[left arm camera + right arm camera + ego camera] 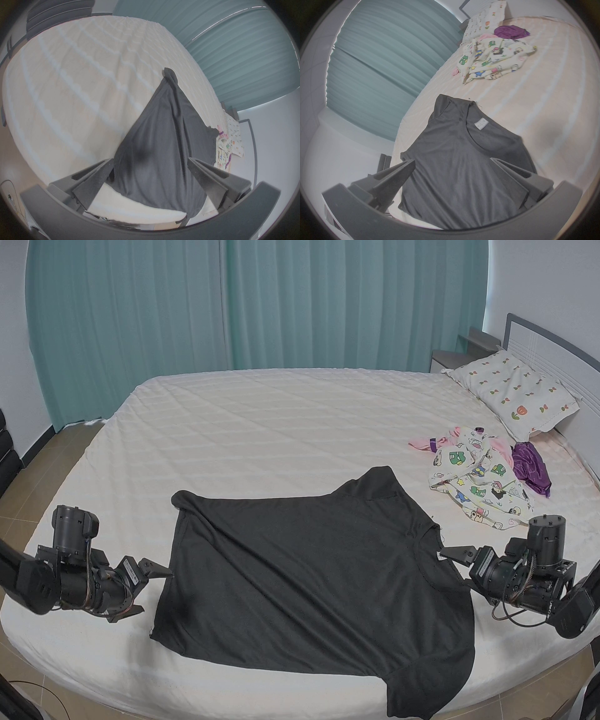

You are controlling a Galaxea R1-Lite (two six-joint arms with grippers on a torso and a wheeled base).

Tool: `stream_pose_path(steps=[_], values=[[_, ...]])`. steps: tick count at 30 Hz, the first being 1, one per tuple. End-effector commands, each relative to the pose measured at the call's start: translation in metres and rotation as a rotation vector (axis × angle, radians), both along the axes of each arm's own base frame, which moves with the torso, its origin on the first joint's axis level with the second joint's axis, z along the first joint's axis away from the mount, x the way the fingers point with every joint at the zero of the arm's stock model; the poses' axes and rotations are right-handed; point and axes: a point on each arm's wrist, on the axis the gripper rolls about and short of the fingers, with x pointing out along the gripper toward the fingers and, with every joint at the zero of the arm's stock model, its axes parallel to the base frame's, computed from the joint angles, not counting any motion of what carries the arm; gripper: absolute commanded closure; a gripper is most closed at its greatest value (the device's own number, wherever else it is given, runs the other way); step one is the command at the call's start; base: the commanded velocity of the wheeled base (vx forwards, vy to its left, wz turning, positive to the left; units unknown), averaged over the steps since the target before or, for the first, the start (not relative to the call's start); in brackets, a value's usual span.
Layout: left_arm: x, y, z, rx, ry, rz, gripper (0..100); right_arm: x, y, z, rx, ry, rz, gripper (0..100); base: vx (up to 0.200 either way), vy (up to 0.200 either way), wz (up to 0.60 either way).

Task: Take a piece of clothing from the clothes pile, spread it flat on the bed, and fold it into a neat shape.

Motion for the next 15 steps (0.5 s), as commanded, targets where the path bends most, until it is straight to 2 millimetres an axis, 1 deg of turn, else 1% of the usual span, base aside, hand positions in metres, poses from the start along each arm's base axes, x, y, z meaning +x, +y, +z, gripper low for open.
stream_pose_path(steps=[1, 2, 5, 6, 7, 11, 15], values=[[-0.023, -0.012, -0.005, -0.002, -0.017, -0.01, 0, -0.021, -0.013, -0.004, 0.037, 0.016, -0.011, 0, -0.2, 0.0, 0.0], [-0.021, -0.013, -0.007, 0.002, -0.014, -0.01, 0, -0.02, -0.012, -0.005, 0.037, 0.018, -0.01, 0, -0.2, 0.0, 0.0], [-0.014, -0.016, -0.016, 0.004, -0.016, 0.008, 0, -0.022, -0.013, -0.005, 0.037, 0.019, -0.01, 0, 0.0, 0.0, 0.0], [-0.014, -0.016, -0.016, 0.004, -0.016, 0.008, 0, -0.022, -0.013, -0.005, 0.037, 0.019, -0.01, 0, 0.0, 0.0, 0.0], [-0.007, -0.018, -0.024, 0.014, -0.016, 0.038, 0, -0.022, -0.013, -0.005, 0.037, 0.018, -0.01, 0, 0.0, 0.0, 0.0], [0.006, -0.022, -0.04, 0.057, -0.025, 0.073, 0, -0.024, -0.012, -0.006, 0.036, 0.025, -0.005, 0, 0.0, 0.0, 0.0], [0.011, -0.031, -0.054, 0.085, 0.0, 0.085, 0, -0.024, -0.012, -0.007, 0.034, 0.031, -0.004, 0, 0.0, 0.0, 0.0]])
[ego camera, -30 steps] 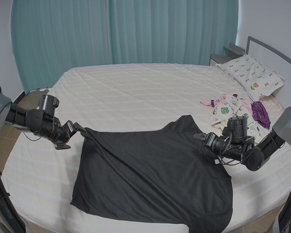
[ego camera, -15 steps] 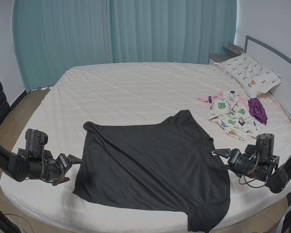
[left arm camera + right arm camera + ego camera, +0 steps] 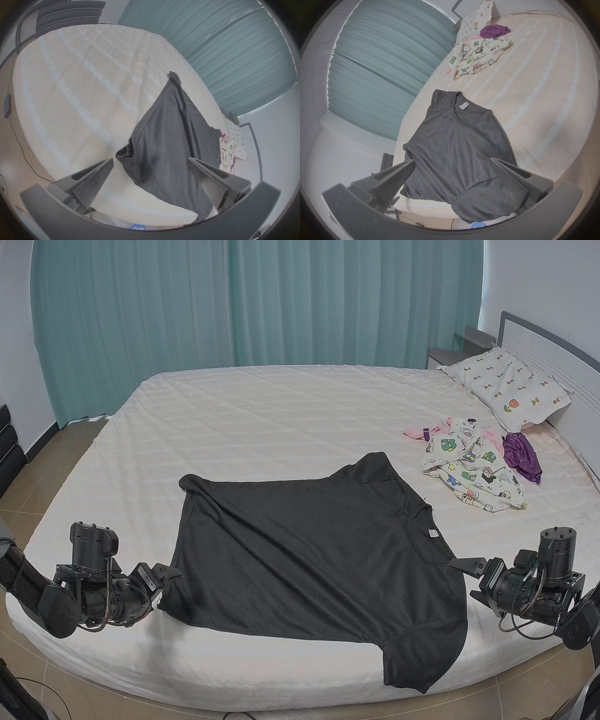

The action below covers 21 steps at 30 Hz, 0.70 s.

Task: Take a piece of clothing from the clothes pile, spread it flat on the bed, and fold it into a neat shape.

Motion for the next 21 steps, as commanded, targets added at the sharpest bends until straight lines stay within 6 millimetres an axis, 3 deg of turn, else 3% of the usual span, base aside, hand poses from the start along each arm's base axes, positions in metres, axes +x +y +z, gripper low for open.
stream_pose_path(steps=[1, 9, 10, 21], values=[[0.009, -0.012, -0.032, 0.037, 0.092, 0.005, 0, -0.001, 0.001, -0.002, -0.002, 0.009, 0.004, 0, 0.0, 0.0, 0.0], [0.014, -0.015, -0.036, 0.051, 0.083, 0.033, 0, -0.002, 0.001, -0.001, -0.001, 0.006, 0.007, 0, 0.0, 0.0, 0.0], [0.015, -0.015, -0.035, 0.038, 0.082, 0.045, 100, -0.002, 0.001, -0.001, -0.001, 0.006, 0.007, 0, 0.0, 0.0, 0.0], [0.005, -0.011, -0.036, 0.066, 0.109, 0.096, 100, -0.003, 0.0, -0.003, -0.009, 0.016, 0.005, 0, 0.0, 0.0, 0.0]])
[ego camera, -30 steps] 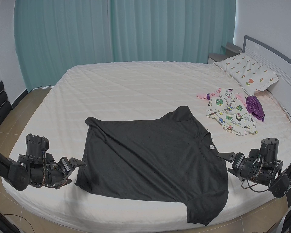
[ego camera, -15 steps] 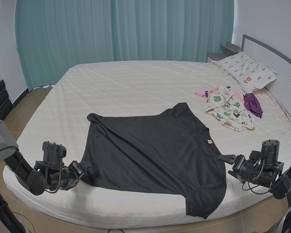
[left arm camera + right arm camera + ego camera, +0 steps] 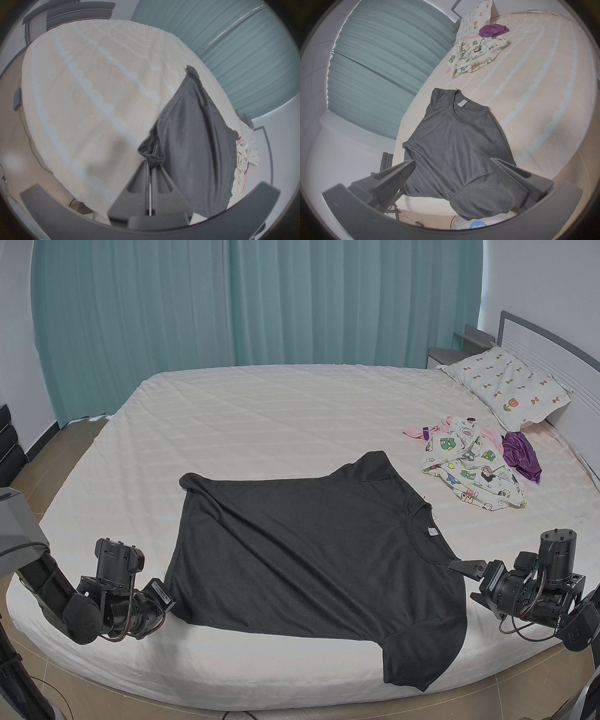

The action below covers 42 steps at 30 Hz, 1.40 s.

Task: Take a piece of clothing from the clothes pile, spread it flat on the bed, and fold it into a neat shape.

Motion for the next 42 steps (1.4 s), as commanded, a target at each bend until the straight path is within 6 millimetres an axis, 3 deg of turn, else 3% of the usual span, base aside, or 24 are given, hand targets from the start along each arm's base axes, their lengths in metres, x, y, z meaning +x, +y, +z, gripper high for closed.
stream_pose_path(steps=[1, 15, 20, 42], values=[[-0.008, 0.002, 0.0, 0.015, 0.02, 0.005, 100, 0.0, 0.0, -0.004, -0.01, 0.016, -0.002, 0, 0.0, 0.0, 0.0], [-0.044, 0.014, 0.02, 0.061, 0.132, -0.005, 100, 0.0, -0.002, -0.021, -0.067, 0.088, 0.013, 0, 0.0, 0.0, 0.0], [-0.056, 0.03, 0.017, 0.124, 0.182, -0.035, 100, 0.002, -0.004, -0.028, -0.081, 0.116, 0.008, 0, 0.0, 0.0, 0.0], [-0.063, 0.03, 0.002, 0.16, 0.272, -0.104, 100, 0.019, -0.014, -0.059, -0.106, 0.206, -0.015, 0, 0.0, 0.0, 0.0]])
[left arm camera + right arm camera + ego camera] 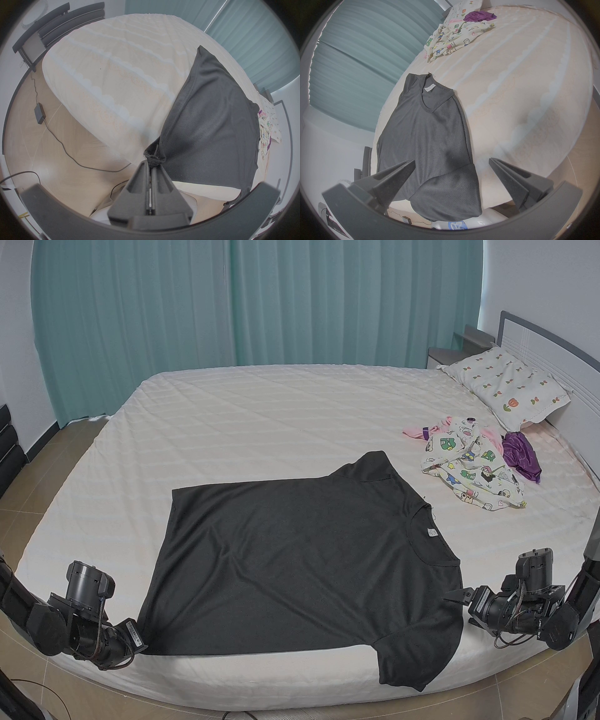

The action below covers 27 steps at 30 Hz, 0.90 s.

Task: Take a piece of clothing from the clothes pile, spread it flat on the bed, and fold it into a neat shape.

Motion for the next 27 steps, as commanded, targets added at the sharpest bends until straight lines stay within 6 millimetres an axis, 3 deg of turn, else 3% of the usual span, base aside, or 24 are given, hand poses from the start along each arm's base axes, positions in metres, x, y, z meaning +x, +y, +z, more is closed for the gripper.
stream_pose_path(steps=[1, 14, 15, 27], values=[[0.003, 0.0, -0.006, 0.001, 0.024, -0.001, 100, 0.008, -0.002, -0.01, 0.003, 0.013, -0.012, 0, 0.0, 0.0, 0.0], [0.004, -0.001, -0.006, -0.052, 0.027, -0.017, 100, 0.026, -0.003, -0.026, 0.018, -0.056, -0.027, 0, 0.0, 0.0, 0.0], [0.004, -0.001, -0.005, -0.053, 0.025, -0.018, 100, 0.028, -0.004, -0.026, 0.019, -0.063, -0.029, 100, 0.0, 0.0, 0.0], [0.009, -0.002, -0.003, -0.094, -0.012, -0.021, 100, 0.061, -0.017, -0.008, 0.047, -0.205, -0.06, 100, 0.0, 0.0, 0.0]])
